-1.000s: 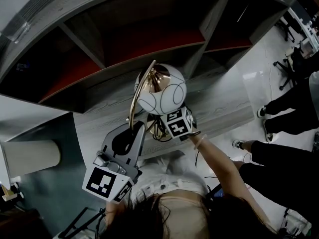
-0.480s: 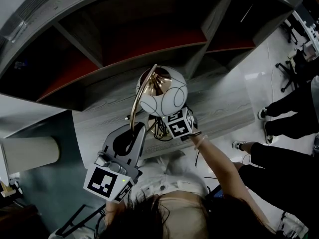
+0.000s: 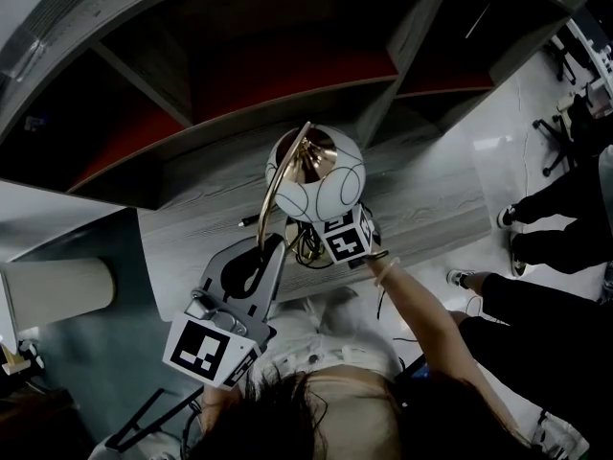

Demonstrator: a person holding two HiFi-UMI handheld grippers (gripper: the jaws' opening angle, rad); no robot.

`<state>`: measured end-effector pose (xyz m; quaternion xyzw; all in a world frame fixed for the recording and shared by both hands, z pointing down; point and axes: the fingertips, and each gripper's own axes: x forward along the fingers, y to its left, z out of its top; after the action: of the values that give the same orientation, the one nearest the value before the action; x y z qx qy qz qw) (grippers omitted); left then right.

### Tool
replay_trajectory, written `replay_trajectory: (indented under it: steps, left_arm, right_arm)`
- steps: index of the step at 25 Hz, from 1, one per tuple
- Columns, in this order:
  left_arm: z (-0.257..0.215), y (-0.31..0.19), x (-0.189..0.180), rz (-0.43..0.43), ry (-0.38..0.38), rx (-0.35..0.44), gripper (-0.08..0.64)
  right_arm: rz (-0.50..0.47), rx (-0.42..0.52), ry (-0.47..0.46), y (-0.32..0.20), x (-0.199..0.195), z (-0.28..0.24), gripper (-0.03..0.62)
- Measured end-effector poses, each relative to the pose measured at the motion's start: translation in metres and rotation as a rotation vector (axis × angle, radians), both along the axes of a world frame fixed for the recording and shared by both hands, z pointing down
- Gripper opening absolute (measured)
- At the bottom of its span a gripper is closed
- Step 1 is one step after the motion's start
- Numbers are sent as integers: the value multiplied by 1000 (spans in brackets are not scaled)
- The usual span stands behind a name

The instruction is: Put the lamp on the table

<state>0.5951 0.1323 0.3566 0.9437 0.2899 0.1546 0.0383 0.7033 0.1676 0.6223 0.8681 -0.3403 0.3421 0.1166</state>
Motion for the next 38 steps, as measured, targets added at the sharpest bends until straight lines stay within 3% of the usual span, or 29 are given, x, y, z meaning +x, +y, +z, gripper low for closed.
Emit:
replay_trajectory:
  steps: [24, 38]
  left_arm:
    - [20, 34, -12, 25, 5, 54, 17]
    - [22, 33, -17, -13, -1, 57, 17]
  right_arm:
    - [-21, 33, -2, 20, -4, 21, 41]
    - [5, 72, 15, 21, -2, 11, 41]
